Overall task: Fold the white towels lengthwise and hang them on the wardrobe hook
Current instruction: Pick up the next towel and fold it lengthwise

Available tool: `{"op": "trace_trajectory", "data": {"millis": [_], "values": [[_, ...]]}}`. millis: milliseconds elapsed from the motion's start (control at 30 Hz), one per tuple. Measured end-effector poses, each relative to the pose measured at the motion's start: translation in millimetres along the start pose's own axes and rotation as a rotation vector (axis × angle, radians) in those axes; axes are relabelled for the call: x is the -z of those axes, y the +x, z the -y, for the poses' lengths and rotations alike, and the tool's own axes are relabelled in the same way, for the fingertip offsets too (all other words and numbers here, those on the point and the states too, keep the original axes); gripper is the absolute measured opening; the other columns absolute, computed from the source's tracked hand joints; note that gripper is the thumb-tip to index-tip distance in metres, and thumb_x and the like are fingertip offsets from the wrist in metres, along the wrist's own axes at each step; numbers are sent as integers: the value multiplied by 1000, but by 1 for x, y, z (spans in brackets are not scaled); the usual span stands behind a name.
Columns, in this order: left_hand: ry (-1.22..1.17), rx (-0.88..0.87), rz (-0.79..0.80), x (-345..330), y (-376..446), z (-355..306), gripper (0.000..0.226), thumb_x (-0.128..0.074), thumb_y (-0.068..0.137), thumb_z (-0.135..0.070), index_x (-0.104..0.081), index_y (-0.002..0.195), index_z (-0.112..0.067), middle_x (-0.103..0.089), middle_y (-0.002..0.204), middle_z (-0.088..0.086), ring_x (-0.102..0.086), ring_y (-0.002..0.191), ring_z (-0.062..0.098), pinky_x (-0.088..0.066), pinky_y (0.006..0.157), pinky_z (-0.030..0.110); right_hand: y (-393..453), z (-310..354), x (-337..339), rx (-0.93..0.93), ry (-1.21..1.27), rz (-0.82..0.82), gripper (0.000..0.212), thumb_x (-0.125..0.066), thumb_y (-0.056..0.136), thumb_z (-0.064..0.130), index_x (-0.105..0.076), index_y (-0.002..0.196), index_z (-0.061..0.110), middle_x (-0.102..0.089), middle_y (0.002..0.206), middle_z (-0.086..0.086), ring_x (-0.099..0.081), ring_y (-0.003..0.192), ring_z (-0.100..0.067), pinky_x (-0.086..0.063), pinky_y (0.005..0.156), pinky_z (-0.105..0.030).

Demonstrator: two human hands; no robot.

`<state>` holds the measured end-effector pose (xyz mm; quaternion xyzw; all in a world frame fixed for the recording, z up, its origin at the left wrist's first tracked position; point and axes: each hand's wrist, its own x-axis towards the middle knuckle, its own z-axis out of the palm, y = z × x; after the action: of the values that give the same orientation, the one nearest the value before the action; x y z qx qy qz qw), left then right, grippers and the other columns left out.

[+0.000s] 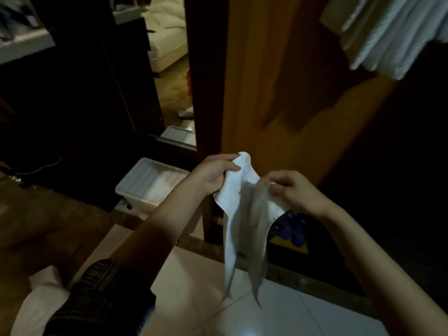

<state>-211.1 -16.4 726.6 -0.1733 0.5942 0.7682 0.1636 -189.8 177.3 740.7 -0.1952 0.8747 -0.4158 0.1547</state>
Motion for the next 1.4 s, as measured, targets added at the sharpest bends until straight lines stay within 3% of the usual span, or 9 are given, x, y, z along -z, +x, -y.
{"op": "trace_trajectory", "data": {"millis": [100, 233, 367, 433, 567, 767, 1000, 1200, 1400], "values": [[98, -21, 101, -33, 0, -5, 43, -54, 86, 10, -53, 127, -4, -53, 130, 19, -53, 117, 28, -48, 86, 31, -22, 0, 18, -30, 51, -32, 29, -58, 87, 4, -70, 74, 27, -67, 71, 5, -59, 69, -12, -44, 65, -26], [181, -44, 269, -69, -3, -13, 45, -61, 82, 9, -56, 123, -10, -61, 117, 14, -62, 95, 20, -55, 69, 24, -46, 9, 40, -43, -8, 26, 34, -62, 76, -1, -64, 97, 25, -61, 81, -24, -58, 66, -27, -46, 62, -40], [212, -105, 353, -101, -6, -19, 37, -60, 81, 10, -61, 114, -6, -67, 92, 9, -65, 81, 16, -56, 63, 18, -57, 14, 52, 15, -244, 0, 32, -62, 82, -1, -58, 109, 16, -69, 84, -4, -64, 79, -8, -51, 73, -26], [195, -108, 353, -115, -6, -21, 28, -61, 83, 8, -64, 108, -3, -66, 85, 10, -65, 73, 15, -55, 63, 19, -59, 16, 56, 56, -342, -157, 16, -66, 84, 7, -60, 98, 14, -68, 81, 3, -62, 78, -6, -47, 69, -20], [212, -35, 478, -129, -8, -33, 11, -63, 87, -14, -67, 95, -7, -69, 80, 6, -64, 76, 16, -54, 70, 25, -68, 16, 57, 93, -397, -544, 11, -71, 78, 15, -68, 71, 22, -66, 62, 4, -61, 62, -12, -48, 62, -36], [128, -34, 807, -114, -13, -49, 55, -69, 69, -54, -71, 102, -10, -69, 103, 10, -66, 94, 20, -53, 83, 32, -73, 14, 54, 84, -353, -931, 8, -78, 72, 14, -77, 79, 17, -62, 68, -1, -55, 70, -18, -47, 64, -37], [92, -288, 914, -108, -20, -36, 48, -63, 74, 3, -58, 121, -2, -61, 127, 8, -58, 116, 20, -50, 94, 29, -72, 18, 54, 88, -335, -1047, 9, -79, 71, 15, -74, 74, 8, -53, 76, -3, -48, 77, -19, -37, 63, -21], [-333, -433, 765, -124, -22, -15, 49, -59, 69, 11, -57, 112, -11, -66, 116, 10, -63, 111, 22, -57, 80, 31, -68, 22, 50, 119, -235, -931, 31, -69, 82, 13, -49, 63, 28, -49, 58, 11, -49, 57, -4, -34, 52, -12], [-267, -555, 734, -124, -28, -11, 46, -54, 82, 12, -52, 120, -16, -64, 118, 11, -58, 117, 23, -55, 84, 31, -69, 20, 45, 111, -117, -859, 15, -73, 80, 22, -67, 76, 9, -65, 70, 1, -61, 67, -11, -48, 60, -28]]}}
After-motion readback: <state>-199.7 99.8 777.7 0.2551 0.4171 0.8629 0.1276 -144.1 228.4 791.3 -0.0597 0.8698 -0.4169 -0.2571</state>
